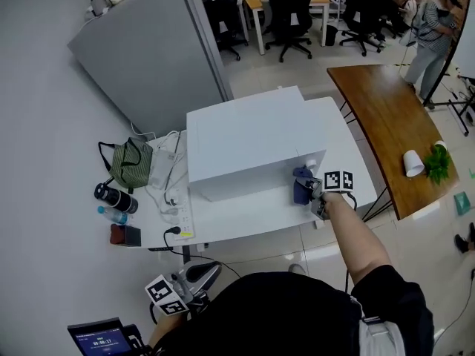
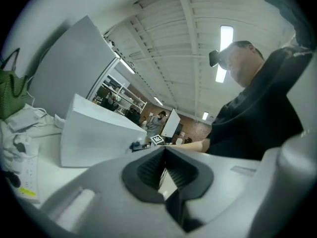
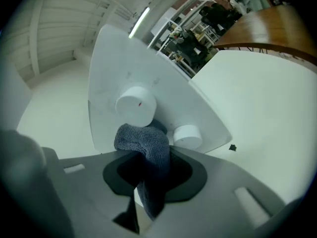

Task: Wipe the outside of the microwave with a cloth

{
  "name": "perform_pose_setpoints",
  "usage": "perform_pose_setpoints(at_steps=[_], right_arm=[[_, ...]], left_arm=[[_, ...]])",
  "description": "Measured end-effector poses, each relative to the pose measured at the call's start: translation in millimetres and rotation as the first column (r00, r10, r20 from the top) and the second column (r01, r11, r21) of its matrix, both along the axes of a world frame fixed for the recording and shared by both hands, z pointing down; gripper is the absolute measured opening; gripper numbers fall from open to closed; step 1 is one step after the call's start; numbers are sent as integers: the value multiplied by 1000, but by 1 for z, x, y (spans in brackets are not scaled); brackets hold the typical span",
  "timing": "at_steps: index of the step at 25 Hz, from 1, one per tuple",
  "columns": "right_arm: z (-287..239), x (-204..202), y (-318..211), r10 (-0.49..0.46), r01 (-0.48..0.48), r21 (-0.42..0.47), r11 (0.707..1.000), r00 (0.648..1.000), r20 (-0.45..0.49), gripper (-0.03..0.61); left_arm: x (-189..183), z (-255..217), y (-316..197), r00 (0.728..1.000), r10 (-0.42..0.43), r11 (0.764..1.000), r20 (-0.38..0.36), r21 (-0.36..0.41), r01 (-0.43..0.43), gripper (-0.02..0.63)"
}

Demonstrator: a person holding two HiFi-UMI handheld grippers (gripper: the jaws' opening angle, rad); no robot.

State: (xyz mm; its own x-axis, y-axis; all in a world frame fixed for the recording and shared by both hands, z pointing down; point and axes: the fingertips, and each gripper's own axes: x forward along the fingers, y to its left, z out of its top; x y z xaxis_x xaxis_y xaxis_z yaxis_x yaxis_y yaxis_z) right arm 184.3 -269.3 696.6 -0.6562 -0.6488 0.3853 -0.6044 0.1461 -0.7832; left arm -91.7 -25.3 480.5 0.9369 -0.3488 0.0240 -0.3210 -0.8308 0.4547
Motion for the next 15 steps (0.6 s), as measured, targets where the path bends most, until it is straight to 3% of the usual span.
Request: perform_pose_setpoints(at_steps=[6,11,13,15], right_arm=[[2,48,4,55,-55,-16,998,998,6,92],[-5,104,5,163,-164,-15,986,985,-63,92],[-11,89,18,113,-115,-11,993,989,-93,92],[-9,24,35,-47,46,-14,999,993,-110,92]], left_arm=[[22,1,1,1000,15,1000,-2,0,-15,3],[-4,2,9,999,-36,999,-16,-2,36,3],[-23,3,12,998,-65,998,-21,-3,65,3],[-46,6,16,995,-98,995,-26,-11,98,3]])
